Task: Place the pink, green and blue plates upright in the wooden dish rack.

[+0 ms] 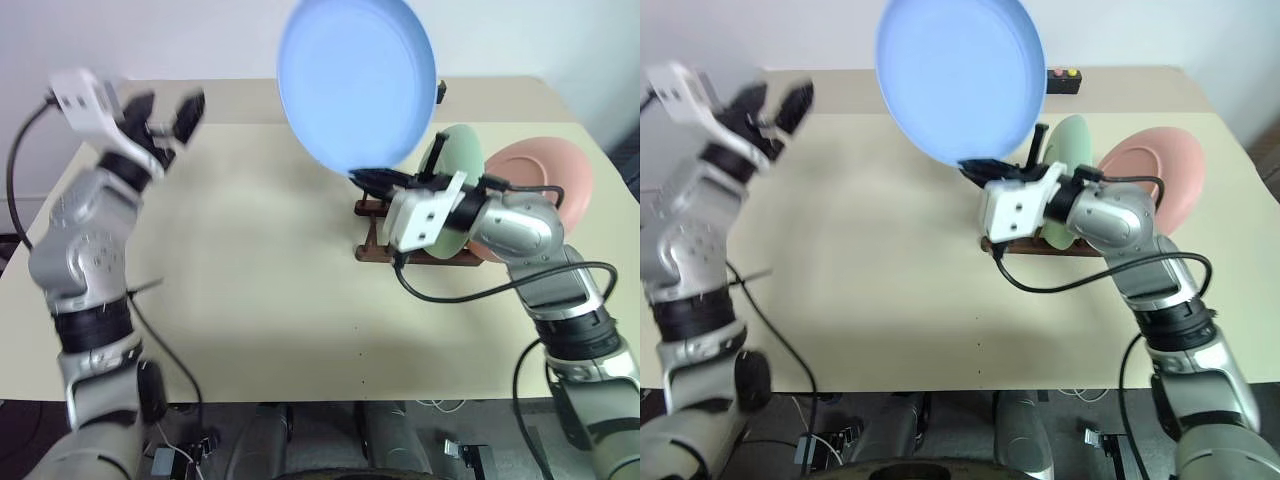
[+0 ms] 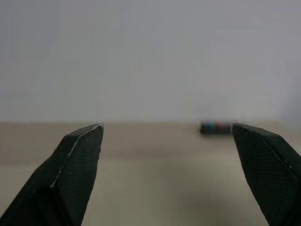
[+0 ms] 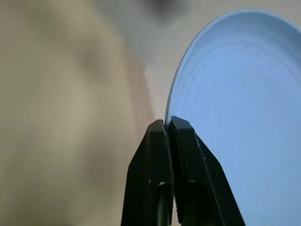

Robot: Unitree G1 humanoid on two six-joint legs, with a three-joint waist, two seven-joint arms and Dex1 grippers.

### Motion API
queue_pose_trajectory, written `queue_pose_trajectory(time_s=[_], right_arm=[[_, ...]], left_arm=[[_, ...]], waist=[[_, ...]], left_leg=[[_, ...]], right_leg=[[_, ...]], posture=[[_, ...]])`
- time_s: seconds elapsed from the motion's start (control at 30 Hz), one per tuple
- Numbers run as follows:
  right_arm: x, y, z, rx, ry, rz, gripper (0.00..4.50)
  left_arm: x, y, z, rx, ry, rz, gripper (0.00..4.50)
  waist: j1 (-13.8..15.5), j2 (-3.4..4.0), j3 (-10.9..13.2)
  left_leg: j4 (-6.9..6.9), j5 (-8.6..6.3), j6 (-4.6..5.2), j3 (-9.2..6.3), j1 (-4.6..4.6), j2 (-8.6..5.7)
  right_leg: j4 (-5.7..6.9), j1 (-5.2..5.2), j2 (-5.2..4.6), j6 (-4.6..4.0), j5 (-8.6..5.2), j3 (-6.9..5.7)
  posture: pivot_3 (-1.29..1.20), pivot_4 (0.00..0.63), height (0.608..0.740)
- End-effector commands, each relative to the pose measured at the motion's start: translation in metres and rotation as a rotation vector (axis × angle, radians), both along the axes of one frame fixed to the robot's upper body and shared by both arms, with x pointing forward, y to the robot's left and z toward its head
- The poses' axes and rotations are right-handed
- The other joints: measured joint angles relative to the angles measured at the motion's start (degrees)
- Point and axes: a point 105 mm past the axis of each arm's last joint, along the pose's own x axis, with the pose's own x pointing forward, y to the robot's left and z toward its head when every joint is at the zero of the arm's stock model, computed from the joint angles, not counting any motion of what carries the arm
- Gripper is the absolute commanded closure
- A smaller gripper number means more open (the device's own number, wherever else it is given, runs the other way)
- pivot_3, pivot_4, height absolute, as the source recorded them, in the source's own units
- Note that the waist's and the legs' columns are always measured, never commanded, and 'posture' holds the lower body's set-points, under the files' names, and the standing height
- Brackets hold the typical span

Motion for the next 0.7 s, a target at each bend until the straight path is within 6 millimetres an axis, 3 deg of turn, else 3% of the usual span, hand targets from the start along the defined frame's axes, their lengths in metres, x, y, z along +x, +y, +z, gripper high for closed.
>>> queue_pose_trajectory(time_s=[0.03,0.3,0.47,0.7], right_arm=[[-0.017,-0.001,0.029,0.171,0.081,0.100,4.50],[-0.033,-0.002,0.032,0.490,0.477,0.262,4.50],[-0.036,-0.007,0.031,0.612,0.608,0.292,4.50],[-0.034,-0.013,0.024,0.745,0.721,0.297,4.50]], left_arm=[[-0.019,-0.027,0.005,0.152,-0.076,-0.145,0.04],[-0.052,-0.055,-0.056,0.353,0.064,-0.382,0.04],[-0.059,-0.063,-0.057,0.299,0.070,-0.447,0.04],[-0.071,-0.085,-0.071,0.378,0.083,-0.552,0.04]], waist=[[0.4,-0.01,0.0],[-0.2,0.16,-0.1],[0.1,0.16,-0.1],[-0.1,0.17,0.0]], left_leg=[[0.00,0.00,0.00,-0.02,-0.01,0.00],[-0.08,-0.01,0.01,-0.02,0.05,0.03],[-0.03,-0.01,0.02,-0.02,0.04,0.04],[-0.04,-0.01,0.02,-0.01,0.04,0.04]], right_leg=[[0.01,0.00,0.00,-0.01,0.00,-0.01],[0.04,-0.02,0.03,-0.08,0.04,-0.02],[0.07,-0.02,0.04,-0.09,0.04,-0.03],[0.07,-0.02,0.04,-0.08,0.04,-0.02]], posture=[[0.00,0.150,0.740],[0.00,0.150,0.740],[0.00,0.150,0.740],[0.00,0.150,0.740]])
